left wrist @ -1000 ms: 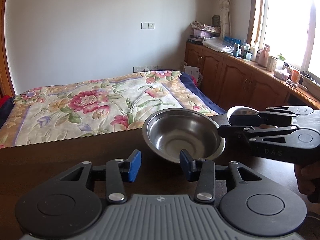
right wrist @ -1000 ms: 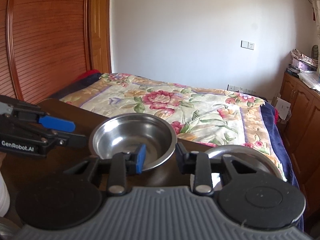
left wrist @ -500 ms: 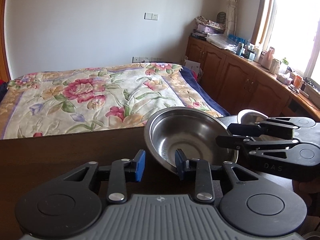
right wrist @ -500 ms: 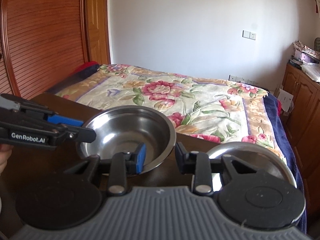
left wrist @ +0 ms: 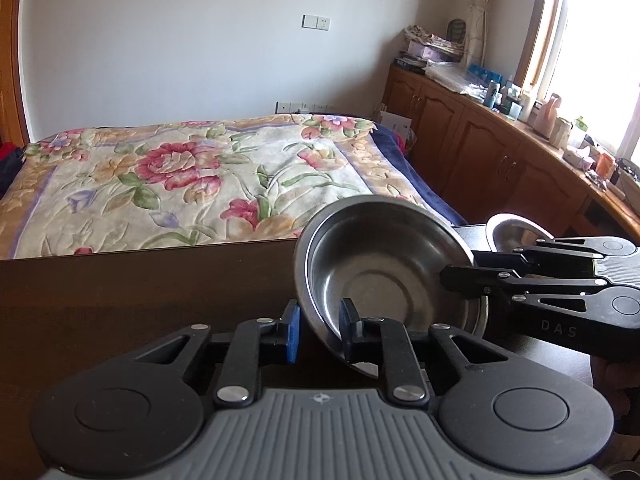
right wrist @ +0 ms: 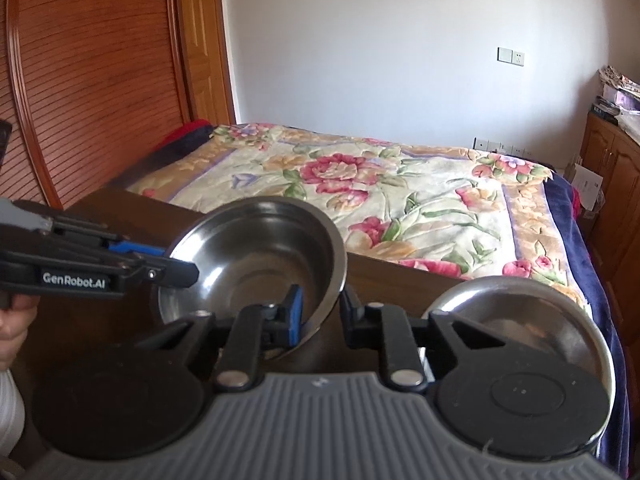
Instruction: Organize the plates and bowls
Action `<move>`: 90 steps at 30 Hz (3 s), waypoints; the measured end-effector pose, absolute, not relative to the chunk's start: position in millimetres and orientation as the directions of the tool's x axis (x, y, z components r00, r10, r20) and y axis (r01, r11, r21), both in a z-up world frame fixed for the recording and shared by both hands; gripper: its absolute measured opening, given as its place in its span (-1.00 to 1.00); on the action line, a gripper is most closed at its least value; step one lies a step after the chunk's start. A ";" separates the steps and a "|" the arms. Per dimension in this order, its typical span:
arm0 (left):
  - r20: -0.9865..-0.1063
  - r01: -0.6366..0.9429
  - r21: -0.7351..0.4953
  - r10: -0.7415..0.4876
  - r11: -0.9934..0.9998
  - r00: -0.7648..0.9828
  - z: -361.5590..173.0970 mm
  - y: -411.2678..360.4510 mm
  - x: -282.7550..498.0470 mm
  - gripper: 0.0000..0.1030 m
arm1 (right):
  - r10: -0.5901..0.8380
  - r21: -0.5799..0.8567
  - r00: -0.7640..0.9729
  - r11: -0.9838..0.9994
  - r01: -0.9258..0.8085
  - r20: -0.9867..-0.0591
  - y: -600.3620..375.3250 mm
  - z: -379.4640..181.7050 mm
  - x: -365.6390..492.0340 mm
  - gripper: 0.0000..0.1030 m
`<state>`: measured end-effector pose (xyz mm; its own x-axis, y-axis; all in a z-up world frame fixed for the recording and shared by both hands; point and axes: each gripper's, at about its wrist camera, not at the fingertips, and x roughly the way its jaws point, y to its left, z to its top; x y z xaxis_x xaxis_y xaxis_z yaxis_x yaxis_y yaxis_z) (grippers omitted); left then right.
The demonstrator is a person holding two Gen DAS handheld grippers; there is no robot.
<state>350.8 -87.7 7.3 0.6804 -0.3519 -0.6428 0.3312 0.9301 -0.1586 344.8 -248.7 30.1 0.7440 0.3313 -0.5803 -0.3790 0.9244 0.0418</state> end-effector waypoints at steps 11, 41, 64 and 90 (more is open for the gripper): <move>-0.589 0.365 -0.164 -0.388 0.916 0.709 35.5 -88.0 319.9 -0.62 | 0.334 0.081 0.767 0.934 -0.349 -0.547 -261.4 49.5 324.3 -0.71; -0.465 0.476 -0.172 -0.497 0.862 0.733 83.2 -83.5 209.7 -0.76 | 0.297 0.049 0.846 0.950 -0.308 -0.442 -283.7 96.6 227.9 -0.76; -0.497 0.496 -0.202 -0.525 0.845 0.691 46.7 -79.7 126.5 -0.76 | 0.267 0.006 0.841 0.954 -0.299 -0.470 -279.3 76.9 160.5 -0.76; -0.547 0.446 -0.210 -0.483 0.870 0.684 20.0 -81.4 112.2 -0.77 | 0.274 0.048 0.815 0.956 -0.291 -0.510 -271.7 37.5 143.1 -0.74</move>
